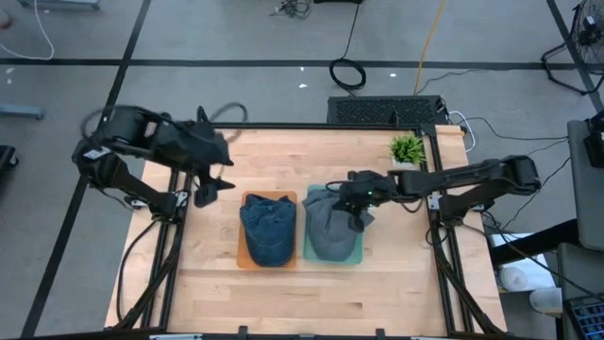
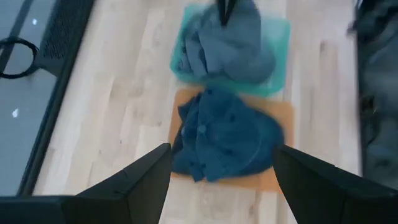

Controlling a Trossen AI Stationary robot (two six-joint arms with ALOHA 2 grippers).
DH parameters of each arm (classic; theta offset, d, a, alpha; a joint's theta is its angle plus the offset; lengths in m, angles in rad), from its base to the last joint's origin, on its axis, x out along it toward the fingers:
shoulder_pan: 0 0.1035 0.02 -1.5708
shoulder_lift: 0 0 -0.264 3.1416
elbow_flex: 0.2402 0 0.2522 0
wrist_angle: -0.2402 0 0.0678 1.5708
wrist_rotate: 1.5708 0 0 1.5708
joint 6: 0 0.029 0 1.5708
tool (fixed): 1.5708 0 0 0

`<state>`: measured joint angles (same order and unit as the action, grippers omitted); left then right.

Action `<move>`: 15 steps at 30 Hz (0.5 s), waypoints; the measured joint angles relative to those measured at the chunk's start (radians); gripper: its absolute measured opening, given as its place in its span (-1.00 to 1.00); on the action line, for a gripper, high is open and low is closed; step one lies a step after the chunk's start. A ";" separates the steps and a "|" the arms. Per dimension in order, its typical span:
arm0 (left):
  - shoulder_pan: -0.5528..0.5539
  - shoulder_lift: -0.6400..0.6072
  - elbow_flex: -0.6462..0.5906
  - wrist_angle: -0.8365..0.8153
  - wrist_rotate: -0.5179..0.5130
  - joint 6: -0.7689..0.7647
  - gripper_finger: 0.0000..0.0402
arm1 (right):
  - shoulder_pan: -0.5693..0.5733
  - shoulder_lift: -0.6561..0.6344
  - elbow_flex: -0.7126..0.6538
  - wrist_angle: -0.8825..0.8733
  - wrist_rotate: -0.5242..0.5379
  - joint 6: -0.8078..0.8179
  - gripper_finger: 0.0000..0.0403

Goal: Pick & Place hat
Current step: Return to Home Position

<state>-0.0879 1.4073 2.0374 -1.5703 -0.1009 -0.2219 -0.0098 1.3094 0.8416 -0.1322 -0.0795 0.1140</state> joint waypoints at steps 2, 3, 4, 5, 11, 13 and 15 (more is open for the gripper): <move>-0.014 0.001 -0.061 0.010 -0.018 0.026 0.42 | 0.028 -0.039 0.000 0.016 0.019 -0.026 -1.00; -0.021 0.001 -0.095 0.026 -0.036 0.029 0.42 | 0.042 -0.054 -0.001 0.037 0.052 -0.039 -1.00; -0.021 0.002 -0.132 0.044 -0.058 0.029 0.42 | 0.058 -0.068 -0.001 0.079 0.101 -0.050 -1.00; -0.021 0.002 -0.168 0.063 -0.083 0.028 0.42 | 0.073 -0.084 0.001 0.107 0.163 -0.063 -1.00; -0.021 0.002 -0.389 0.205 -0.126 -0.008 0.42 | 0.126 -0.126 0.000 0.227 0.500 -0.207 -1.00; -0.027 0.002 -0.459 0.266 -0.126 -0.009 0.42 | 0.128 -0.129 0.001 0.255 0.545 -0.236 -1.00; -0.035 0.002 -0.520 0.326 -0.130 -0.007 0.42 | 0.123 -0.131 0.001 0.264 0.580 -0.249 -1.00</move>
<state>-0.1233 1.4094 1.5170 -1.2447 -0.2306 -0.2288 0.1136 1.1782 0.8421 0.1315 0.5002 -0.1353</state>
